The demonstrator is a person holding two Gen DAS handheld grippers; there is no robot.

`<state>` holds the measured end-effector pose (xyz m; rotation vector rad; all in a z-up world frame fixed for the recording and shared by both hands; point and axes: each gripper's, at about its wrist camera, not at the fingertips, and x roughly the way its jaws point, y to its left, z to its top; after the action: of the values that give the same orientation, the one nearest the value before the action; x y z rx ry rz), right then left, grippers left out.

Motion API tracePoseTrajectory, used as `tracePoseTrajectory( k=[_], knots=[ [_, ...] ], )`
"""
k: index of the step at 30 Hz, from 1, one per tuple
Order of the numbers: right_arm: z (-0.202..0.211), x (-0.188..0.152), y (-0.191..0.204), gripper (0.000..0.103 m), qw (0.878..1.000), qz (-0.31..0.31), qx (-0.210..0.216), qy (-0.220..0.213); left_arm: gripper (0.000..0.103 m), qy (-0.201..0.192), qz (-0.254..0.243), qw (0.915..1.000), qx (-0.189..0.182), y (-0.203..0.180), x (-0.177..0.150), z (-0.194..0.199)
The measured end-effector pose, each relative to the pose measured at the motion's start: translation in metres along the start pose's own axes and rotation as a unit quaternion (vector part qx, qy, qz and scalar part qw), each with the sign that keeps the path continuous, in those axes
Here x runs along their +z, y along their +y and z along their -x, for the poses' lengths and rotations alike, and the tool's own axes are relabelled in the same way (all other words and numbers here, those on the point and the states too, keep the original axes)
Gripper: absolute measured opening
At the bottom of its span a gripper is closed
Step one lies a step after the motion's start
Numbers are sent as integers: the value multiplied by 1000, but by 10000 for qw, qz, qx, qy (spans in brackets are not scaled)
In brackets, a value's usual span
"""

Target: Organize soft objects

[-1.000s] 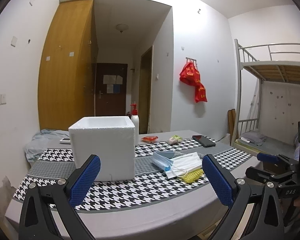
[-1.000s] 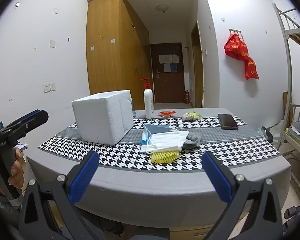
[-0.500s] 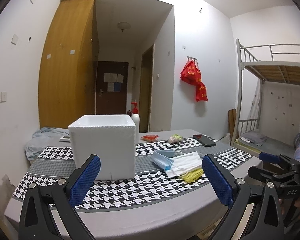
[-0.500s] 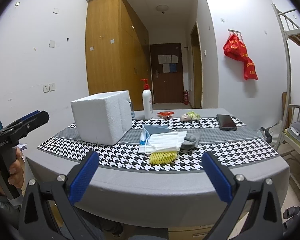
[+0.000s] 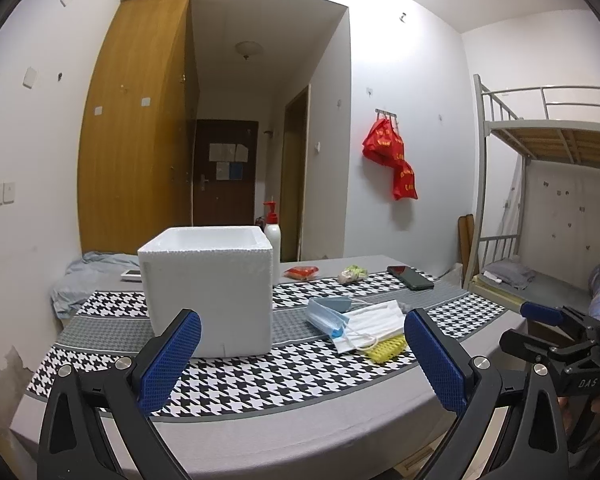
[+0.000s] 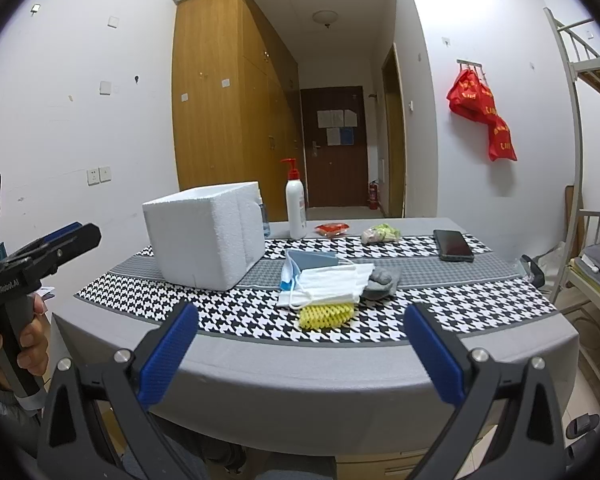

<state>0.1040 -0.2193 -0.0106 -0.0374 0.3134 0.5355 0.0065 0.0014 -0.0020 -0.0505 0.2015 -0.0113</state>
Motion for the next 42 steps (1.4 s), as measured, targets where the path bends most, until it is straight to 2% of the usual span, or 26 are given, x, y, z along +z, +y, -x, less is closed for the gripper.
tracePoseTrajectory(
  k=[20, 30, 42],
  knots=[
    [-2, 3, 0, 103, 10000, 15, 1, 30, 102, 66, 11, 10000, -75, 1, 0, -7],
    [-19, 9, -12, 103, 9998, -76, -25, 201, 102, 229, -49, 9994, -253, -6, 0, -29],
    [-44, 20, -34, 103, 9990, -167, -96, 404, 102, 675, -42, 9969, -393, -18, 10, -73]
  ],
)
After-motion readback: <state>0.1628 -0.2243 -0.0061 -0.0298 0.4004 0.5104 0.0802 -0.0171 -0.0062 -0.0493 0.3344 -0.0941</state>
